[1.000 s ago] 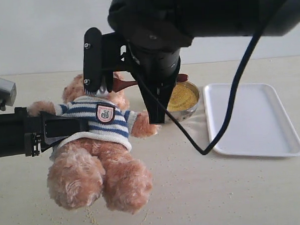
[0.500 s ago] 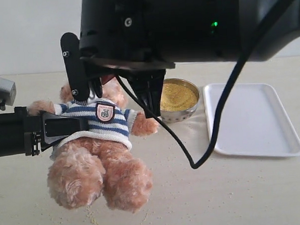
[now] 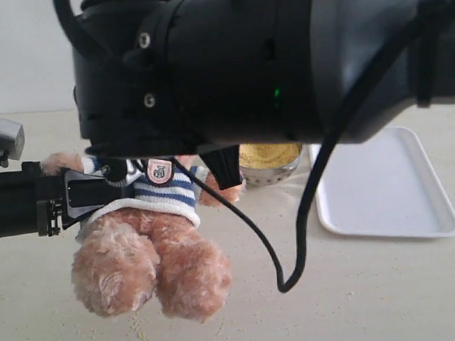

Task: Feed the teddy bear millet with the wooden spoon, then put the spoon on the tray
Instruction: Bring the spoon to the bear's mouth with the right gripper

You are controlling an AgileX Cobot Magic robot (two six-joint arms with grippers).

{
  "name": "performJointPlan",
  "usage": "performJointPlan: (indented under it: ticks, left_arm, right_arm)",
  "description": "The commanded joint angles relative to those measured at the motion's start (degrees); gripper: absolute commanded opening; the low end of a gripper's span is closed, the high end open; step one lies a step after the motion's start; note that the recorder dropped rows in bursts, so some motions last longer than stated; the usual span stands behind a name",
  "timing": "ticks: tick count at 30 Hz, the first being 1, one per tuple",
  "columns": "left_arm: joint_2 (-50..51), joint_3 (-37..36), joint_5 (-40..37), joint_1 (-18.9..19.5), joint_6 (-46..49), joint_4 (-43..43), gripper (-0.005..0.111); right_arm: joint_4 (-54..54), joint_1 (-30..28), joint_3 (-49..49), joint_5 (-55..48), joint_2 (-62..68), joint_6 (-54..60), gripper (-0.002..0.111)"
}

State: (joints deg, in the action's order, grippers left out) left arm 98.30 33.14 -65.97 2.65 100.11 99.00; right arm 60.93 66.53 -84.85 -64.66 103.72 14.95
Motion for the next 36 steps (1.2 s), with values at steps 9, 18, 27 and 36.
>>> performJointPlan:
  ticks: [9, 18, 27, 36]
  left_arm:
    - [-0.2, 0.2, -2.1, 0.1, -0.2, 0.9, 0.005]
    - [-0.2, 0.2, -1.9, 0.1, -0.2, 0.9, 0.005]
    - [-0.2, 0.2, -1.4, 0.1, -0.1, 0.9, 0.005]
    - [-0.2, 0.2, -1.5, 0.1, -0.1, 0.9, 0.005]
  right_arm:
    - [2.2, 0.0, 0.2, -4.1, 0.1, -0.8, 0.000]
    - [1.3, -0.3, 0.2, -5.3, 0.1, -2.3, 0.000]
    - [-8.0, -0.3, 0.2, -5.3, -5.1, -7.1, 0.000]
    - [-14.9, -0.3, 0.2, -5.3, -11.9, -9.1, 0.000]
